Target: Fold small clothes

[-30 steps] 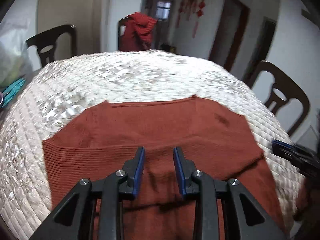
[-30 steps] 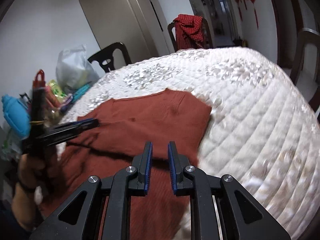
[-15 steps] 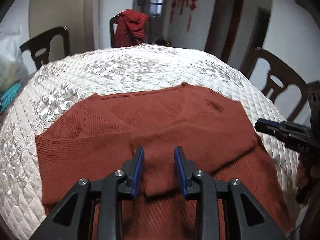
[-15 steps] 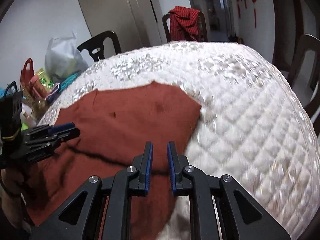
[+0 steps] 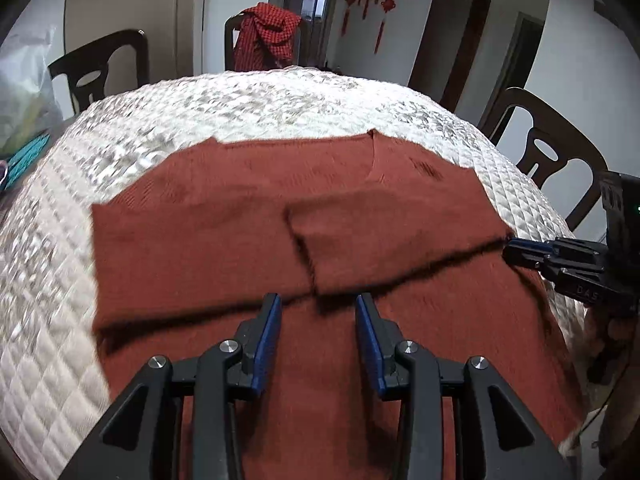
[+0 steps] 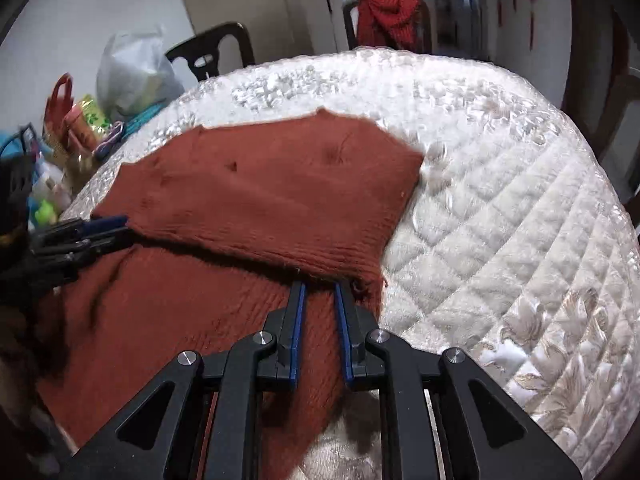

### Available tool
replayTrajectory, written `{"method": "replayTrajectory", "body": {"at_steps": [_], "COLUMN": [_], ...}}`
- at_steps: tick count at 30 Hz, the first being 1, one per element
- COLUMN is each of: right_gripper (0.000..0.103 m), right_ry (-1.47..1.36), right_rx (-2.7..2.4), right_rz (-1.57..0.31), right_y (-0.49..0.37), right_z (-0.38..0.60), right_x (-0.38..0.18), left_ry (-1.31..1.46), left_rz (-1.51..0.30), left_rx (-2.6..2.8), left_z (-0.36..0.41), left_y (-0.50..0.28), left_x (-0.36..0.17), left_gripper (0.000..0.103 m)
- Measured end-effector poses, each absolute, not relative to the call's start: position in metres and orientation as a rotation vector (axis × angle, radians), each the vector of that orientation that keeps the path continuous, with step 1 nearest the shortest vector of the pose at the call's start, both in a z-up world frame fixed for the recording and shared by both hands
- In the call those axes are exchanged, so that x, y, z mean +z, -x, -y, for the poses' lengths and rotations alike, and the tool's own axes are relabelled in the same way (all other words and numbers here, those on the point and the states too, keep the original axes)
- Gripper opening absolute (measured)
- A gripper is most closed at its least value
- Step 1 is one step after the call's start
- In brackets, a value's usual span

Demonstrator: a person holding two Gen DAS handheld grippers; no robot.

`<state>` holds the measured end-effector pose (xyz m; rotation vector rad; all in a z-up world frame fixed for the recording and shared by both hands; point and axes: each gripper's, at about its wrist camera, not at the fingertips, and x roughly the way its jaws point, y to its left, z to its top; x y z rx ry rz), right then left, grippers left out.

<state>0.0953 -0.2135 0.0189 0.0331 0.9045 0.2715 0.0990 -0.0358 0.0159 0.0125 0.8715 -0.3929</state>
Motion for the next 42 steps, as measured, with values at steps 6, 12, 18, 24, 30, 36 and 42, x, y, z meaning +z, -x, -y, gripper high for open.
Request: {"method": "replayTrajectory", "body": {"at_steps": [6,12,18,24,30,36,42], "right_gripper": [0.02,0.025,0.043,0.044,0.044,0.044,0.043], "right_ry": [-0.065,-0.174,-0.239,-0.294,-0.346,-0.387,-0.343], "right_rx": [0.354,0.406,0.392,0.394,0.472,0.547,0.566], "right_rz": [-0.875,-0.882,-0.917,-0.905,-0.906,-0.932,-0.935], "right_y": [-0.064,-0.03,-0.016,-0.011,0.012,0.029,0.035], "right_z": [0.213,0.231,0.237,0.238,0.235,0.229,0.219], "right_x": [0.036,0.031,0.016,0.013,0.01,0.006,0.007], "left_ry": [0.014,0.085,0.171,0.203,0.228,0.246,0.215], "left_rz": [-0.822,-0.781,-0.794,-0.784,-0.764,-0.77,-0.776], "left_rx": [-0.367,-0.292,-0.26,-0.303,-0.333,-0.364,-0.384], "left_z": [0.0,-0.044,-0.065,-0.051,-0.045,-0.043,-0.038], "left_y": [-0.063,-0.027,-0.008,0.004,0.027,0.035,0.042], "left_x": [0.023,0.019,0.001,-0.001,-0.003,-0.003,-0.004], "left_gripper": [0.043,0.045,0.047,0.047,0.047,0.047,0.039]}}
